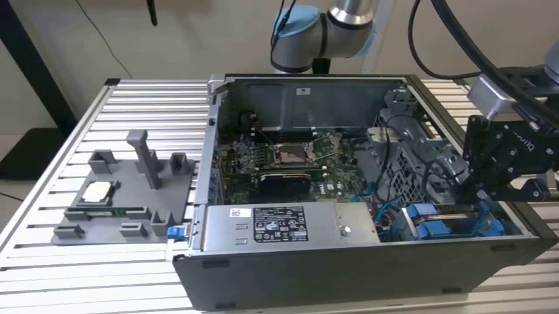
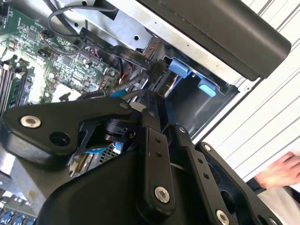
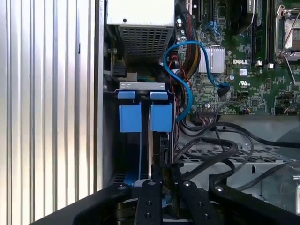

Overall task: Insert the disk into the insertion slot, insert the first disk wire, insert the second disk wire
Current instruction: 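Insert the first disk wire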

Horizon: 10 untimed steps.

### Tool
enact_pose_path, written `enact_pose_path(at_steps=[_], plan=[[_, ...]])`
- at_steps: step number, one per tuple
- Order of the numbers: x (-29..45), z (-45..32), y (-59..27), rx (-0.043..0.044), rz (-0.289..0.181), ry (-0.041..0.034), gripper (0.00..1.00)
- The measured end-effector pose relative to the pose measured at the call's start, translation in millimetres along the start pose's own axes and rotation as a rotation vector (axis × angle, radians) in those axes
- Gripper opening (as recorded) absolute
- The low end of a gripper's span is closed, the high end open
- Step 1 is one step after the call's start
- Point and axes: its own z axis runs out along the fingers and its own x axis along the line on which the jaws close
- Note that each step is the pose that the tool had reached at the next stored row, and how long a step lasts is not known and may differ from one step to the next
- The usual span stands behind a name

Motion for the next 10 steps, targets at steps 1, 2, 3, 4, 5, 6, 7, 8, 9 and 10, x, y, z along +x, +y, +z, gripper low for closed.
enact_pose_path(at_steps=[1,2,3,4,5,6,7,8,9,10], plan=[[-0.2,0.5,-0.3,0.0000,0.000,-0.0001,0.19],[-0.5,1.1,-0.6,0.0000,0.000,-0.0001,0.19],[-1.0,1.5,-0.9,0.0000,0.000,0.0001,0.19],[-1.4,2.1,-1.5,0.0000,0.000,0.0000,0.19],[-1.8,2.8,-2.1,0.0000,0.000,0.0000,0.19],[-2.2,3.4,-3.0,0.0000,0.000,0.0001,0.19],[-2.4,4.0,-3.9,0.0000,0.000,0.0001,0.19],[-2.5,4.6,-4.5,0.0000,0.000,0.0001,0.19],[-2.7,5.2,-5.0,0.0000,0.000,0.0002,0.19],[-2.8,5.8,-5.4,0.0000,0.000,0.0002,0.19]])
